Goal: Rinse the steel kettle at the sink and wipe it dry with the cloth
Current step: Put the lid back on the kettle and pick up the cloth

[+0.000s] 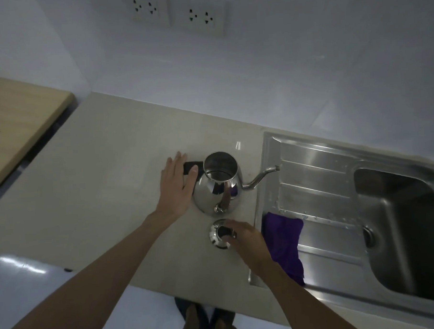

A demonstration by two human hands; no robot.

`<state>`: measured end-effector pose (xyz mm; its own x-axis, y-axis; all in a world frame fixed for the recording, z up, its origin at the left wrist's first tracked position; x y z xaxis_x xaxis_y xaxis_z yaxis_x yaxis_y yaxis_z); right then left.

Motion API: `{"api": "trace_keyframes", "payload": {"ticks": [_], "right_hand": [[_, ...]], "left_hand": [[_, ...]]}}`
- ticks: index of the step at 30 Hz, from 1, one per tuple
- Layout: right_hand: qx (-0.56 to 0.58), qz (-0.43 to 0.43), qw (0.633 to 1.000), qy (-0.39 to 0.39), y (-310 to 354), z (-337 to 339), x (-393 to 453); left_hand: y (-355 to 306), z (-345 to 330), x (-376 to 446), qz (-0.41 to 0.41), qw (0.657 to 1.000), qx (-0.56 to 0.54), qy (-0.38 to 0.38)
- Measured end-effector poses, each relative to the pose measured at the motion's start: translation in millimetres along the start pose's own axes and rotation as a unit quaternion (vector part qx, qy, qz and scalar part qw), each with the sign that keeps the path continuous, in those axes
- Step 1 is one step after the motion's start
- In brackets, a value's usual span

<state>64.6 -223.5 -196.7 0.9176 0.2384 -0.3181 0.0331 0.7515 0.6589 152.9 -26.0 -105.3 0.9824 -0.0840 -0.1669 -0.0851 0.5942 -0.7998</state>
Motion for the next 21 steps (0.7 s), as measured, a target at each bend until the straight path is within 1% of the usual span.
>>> {"api": "trace_keyframes", "payload": {"ticks": [2,4,6,7,9,11,13,15,16,17,18,19,21], "right_hand": [[0.041,0.016,0.999,-0.004,6,8,-3],[0.141,0.043,0.989,-0.016,21,24,-6],[0.250,0.088,0.963,-0.043,47,46,-7],[0.284,0.113,0.950,-0.061,62,59,-5],[0.306,0.147,0.935,-0.099,89,85,3],[0.275,0.157,0.938,-0.137,109,110,16],[0.200,0.150,0.955,-0.160,120,130,32],[0.057,0.131,0.977,-0.160,123,140,47],[-0.025,0.125,0.980,-0.156,121,142,52],[-0.092,0.124,0.977,-0.148,120,142,56],[-0.135,0.127,0.972,-0.143,118,140,58],[-0.158,0.134,0.968,-0.143,117,139,59],[-0.170,0.139,0.964,-0.150,116,138,60]], "left_hand": [[0,1,1,0.015,1.000,-0.016,0.005],[-3,6,4,0.006,1.000,-0.027,0.004],[-8,11,7,-0.034,0.999,-0.036,-0.015],[-11,14,7,-0.038,0.998,-0.048,-0.027],[-17,19,6,-0.020,0.997,-0.070,-0.028],[-17,22,5,-0.003,0.996,-0.085,-0.018],[-16,24,8,0.024,0.995,-0.097,-0.002],[-15,25,12,0.047,0.993,-0.106,0.011],[-15,25,15,0.057,0.992,-0.112,0.016],[-15,25,17,0.066,0.991,-0.115,0.021],[-15,25,19,0.073,0.991,-0.113,0.026],[-16,26,20,0.082,0.990,-0.108,0.030],[-17,28,23,0.094,0.990,-0.095,0.042]]}}
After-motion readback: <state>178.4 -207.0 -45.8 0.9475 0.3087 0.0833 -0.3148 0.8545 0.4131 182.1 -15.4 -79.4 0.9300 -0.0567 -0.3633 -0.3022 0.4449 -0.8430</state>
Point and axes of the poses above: each hand's wrist, its own x-axis towards the middle knuckle, its own z-axis out of the back of the hand, y = z × x, the point moved 1 cm from there along x, towards the middle knuckle, and after that the axes turned 9 degrees about y, right-handed, at the moved point
